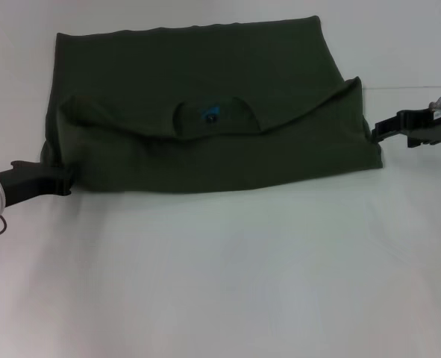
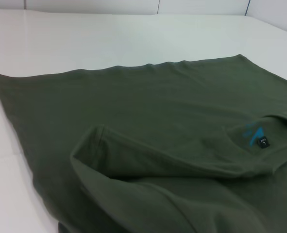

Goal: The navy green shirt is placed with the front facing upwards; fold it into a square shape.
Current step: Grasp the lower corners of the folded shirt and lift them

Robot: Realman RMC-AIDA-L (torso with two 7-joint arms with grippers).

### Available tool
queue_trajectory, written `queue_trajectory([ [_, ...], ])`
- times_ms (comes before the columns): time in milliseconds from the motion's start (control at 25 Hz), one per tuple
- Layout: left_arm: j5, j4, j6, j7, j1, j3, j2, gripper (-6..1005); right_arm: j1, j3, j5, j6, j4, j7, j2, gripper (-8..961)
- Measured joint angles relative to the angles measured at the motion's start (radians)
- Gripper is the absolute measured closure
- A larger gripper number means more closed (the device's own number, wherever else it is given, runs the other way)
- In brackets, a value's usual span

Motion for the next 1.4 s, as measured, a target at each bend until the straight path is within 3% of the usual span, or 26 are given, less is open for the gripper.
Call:
queue_trajectory([
  [520,0.001,-0.006,0.0,0.0,-0.012,0.004,0.002,954,0.023,-0.037,0.006,0.192,0.094,-0.006,0.057,193],
  [1160,0.001,-0.007,0.0,0.002,-0.015,0.004,0.002,950,0.024,-0.04,0.006,0.298,0.172,-0.008,0.07,193],
  [1400,0.001,-0.007,0.0,0.001,-0.015,0.004,0.001,948,0.026,-0.042,0.005,0.32,0.17,-0.009,0.089,300],
])
